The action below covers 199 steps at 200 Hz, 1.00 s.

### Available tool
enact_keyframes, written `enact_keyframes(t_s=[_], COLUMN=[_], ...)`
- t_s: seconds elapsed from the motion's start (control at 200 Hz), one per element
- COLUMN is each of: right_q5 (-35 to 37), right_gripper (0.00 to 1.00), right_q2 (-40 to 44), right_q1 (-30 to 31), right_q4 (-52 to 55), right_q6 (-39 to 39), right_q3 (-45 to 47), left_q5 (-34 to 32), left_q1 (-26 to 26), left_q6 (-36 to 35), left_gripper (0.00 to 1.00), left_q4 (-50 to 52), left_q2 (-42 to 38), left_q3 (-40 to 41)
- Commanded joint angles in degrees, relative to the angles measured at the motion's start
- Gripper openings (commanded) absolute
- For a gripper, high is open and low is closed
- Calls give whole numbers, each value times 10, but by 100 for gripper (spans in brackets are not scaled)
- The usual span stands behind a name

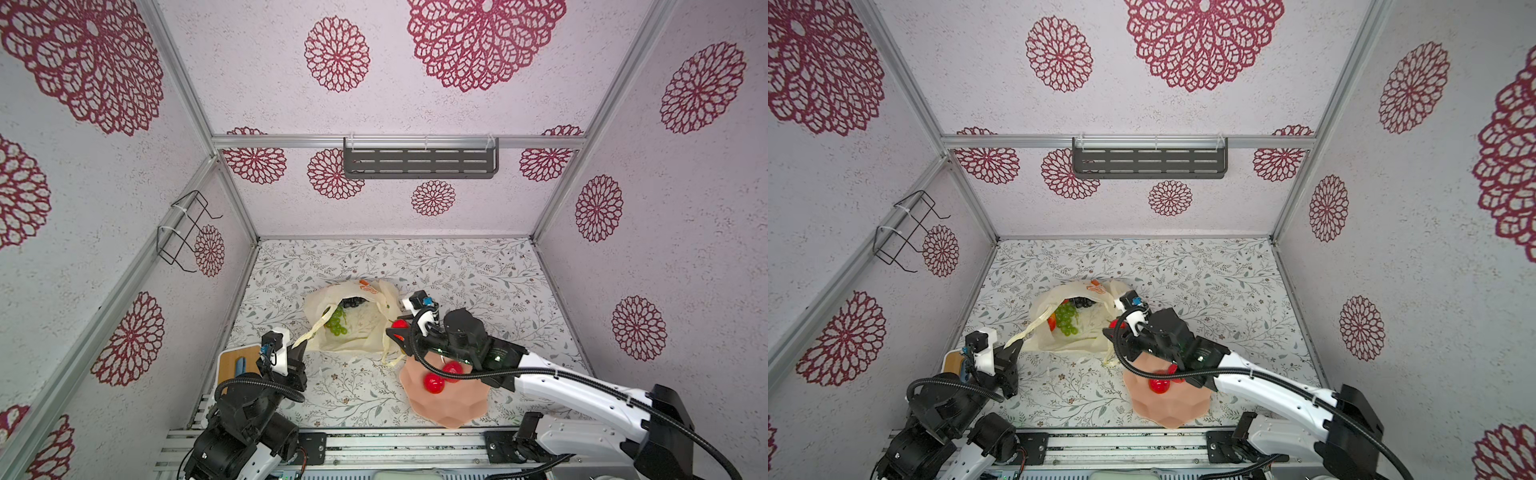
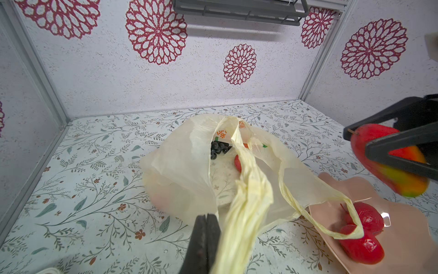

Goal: Take fruits out of the plastic bag
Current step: Place the fake fruit on the plate.

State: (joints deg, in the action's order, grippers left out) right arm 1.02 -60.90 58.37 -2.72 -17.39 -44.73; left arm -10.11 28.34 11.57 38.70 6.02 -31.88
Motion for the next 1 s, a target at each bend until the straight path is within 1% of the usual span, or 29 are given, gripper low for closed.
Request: enact_keyframes(t_s=[0.0,0.085,0.165,0.26,0.335,0.43,0.52,0.631,0.736,0.771,0.906,0.991], right_q5=[114,142,141,146,156,166,164,160,161,161,171,162], right_gripper=[1,2,4,4,5,5,6,9,14,15,19,26], right_q2=[58,82,90,88,85,90,101,114,120,122,127,125], right_q1=[7,10,13,22,28,29,30,29,29,29,29,28], right_q4=[145,235,300,357,394,424,430,439,451,452,430,408], right_q6=[-117,-207,-283,-353,-393,-425,-446,-461,-471,-472,-478,-480], right_q3=[23,37,49,53,59,75,92,111,124,130,152,163], left_q5=[4,7,9,9,10,10,8,7,9,10,10,11], left_q1=[-4,-4,-4,-4,-4,-5,-5,-5,-4,-5,-5,-4], left_q6=[-5,-5,-5,-5,-5,-7,-7,-8,-8,-8,-8,-8], left_gripper=[0,0,0,0,0,0,0,0,0,2,3,3], left_q4=[-14,-15,-16,-16,-15,-15,-13,-12,-11,-12,-11,-11], left_q2=[11,17,20,20,19,14,6,0,-3,-4,-3,-3], left_q3=[4,4,5,4,4,4,5,5,5,5,5,5])
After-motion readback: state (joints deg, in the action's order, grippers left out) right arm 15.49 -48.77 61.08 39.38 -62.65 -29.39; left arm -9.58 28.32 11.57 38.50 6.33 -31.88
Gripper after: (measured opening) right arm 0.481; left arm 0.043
